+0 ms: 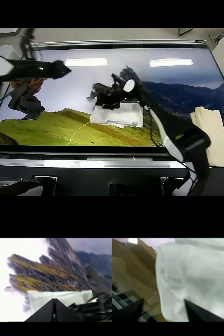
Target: Fold the clothes and pants, and hang the long-sleeved shirts on hangers.
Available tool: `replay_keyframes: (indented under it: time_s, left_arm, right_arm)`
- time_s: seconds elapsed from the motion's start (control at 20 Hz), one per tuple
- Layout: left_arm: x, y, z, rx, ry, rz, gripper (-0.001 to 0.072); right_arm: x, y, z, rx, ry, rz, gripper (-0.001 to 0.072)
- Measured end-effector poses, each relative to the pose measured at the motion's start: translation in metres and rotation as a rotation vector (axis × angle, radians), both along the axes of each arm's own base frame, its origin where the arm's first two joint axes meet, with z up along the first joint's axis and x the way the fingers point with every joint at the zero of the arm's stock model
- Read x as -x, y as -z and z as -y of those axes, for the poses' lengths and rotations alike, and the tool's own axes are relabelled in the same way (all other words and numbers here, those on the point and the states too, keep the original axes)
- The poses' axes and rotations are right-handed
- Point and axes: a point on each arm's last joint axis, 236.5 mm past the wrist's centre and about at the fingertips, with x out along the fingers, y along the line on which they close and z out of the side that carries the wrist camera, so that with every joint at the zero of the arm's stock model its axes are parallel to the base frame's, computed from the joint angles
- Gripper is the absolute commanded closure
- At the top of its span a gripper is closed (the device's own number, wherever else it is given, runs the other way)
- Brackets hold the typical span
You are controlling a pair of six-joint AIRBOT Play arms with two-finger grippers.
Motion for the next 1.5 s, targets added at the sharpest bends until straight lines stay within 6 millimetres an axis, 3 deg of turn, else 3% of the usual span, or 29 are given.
replay_keyframes:
  time_s: [0.05, 0.15, 0.25, 0.35, 0.45, 0.5, 0.6, 0.7, 0.8, 0.95, 1.1, 1.15, 1.2, 1.25, 1.3, 1.4, 1.5]
  left_arm:
    - [0.009, -0.018, -0.009, -0.006, -0.014, 0.036, 0.0682]
    - [0.024, -0.039, -0.018, -0.019, -0.02, 0.072, 0.0682]
    - [0.035, -0.049, -0.024, -0.037, -0.018, 0.086, 0.0682]
    - [0.042, -0.052, -0.025, -0.05, -0.008, 0.091, 0.0681]
    - [0.046, -0.054, -0.027, -0.06, -0.005, 0.095, 0.0681]
    - [0.047, -0.054, -0.027, -0.063, -0.002, 0.092, 0.0681]
    - [0.049, -0.055, -0.028, -0.066, 0.001, 0.094, 0.0681]
    - [0.05, -0.055, -0.028, -0.067, 0.001, 0.095, 0.0681]
    - [0.05, -0.055, -0.028, -0.068, 0.003, 0.094, 0.0681]
    - [0.052, -0.054, -0.028, -0.07, 0.007, 0.086, 0.0681]
    - [0.053, -0.052, -0.027, -0.067, 0.007, 0.075, 0.0681]
    - [0.054, -0.052, -0.027, -0.067, 0.007, 0.074, 0.0681]
    - [0.054, -0.052, -0.027, -0.065, 0.006, 0.071, 0.0681]
    - [0.054, -0.052, -0.027, -0.065, 0.006, 0.069, 0.0681]
    - [0.054, -0.052, -0.027, -0.063, 0.007, 0.068, 0.0681]
    - [0.055, -0.052, -0.026, -0.059, 0.008, 0.067, 0.0681]
    - [0.055, -0.052, -0.025, -0.058, 0.011, 0.067, 0.0681]
  right_arm:
    - [0.001, 0.009, -0.008, -0.023, 0.014, -0.032, 0.0021]
    - [-0.007, 0.007, -0.01, -0.072, 0.05, -0.059, 0.0022]
    - [-0.028, -0.016, 0.015, -0.104, 0.088, -0.029, 0.0023]
    - [-0.053, -0.044, 0.071, -0.086, 0.137, 0.028, 0.0042]
    - [-0.066, -0.052, 0.151, 0.023, 0.178, 0.045, 0.0045]
    - [-0.063, -0.047, 0.196, 0.102, 0.198, 0.018, 0.0046]
    - [-0.039, -0.021, 0.271, 0.239, 0.228, -0.104, 0.0087]
    - [-0.009, 0.007, 0.306, 0.274, 0.253, -0.239, 0.0088]
    - [0.011, 0.03, 0.304, 0.225, 0.245, -0.3, 0.0088]
    - [0.023, 0.055, 0.277, 0.127, 0.205, -0.305, 0.0108]
    - [0.027, 0.07, 0.255, 0.062, 0.177, -0.311, 0.0182]
    - [0.027, 0.073, 0.25, 0.041, 0.177, -0.313, 0.024]
    - [0.025, 0.076, 0.246, 0.026, 0.184, -0.315, 0.0384]
    - [0.023, 0.081, 0.244, 0.023, 0.192, -0.313, 0.0614]
    - [0.022, 0.085, 0.244, 0.023, 0.197, -0.311, 0.0676]
    - [0.018, 0.085, 0.24, 0.001, 0.202, -0.305, 0.0677]
    - [0.005, 0.069, 0.239, -0.044, 0.195, -0.254, 0.0678]
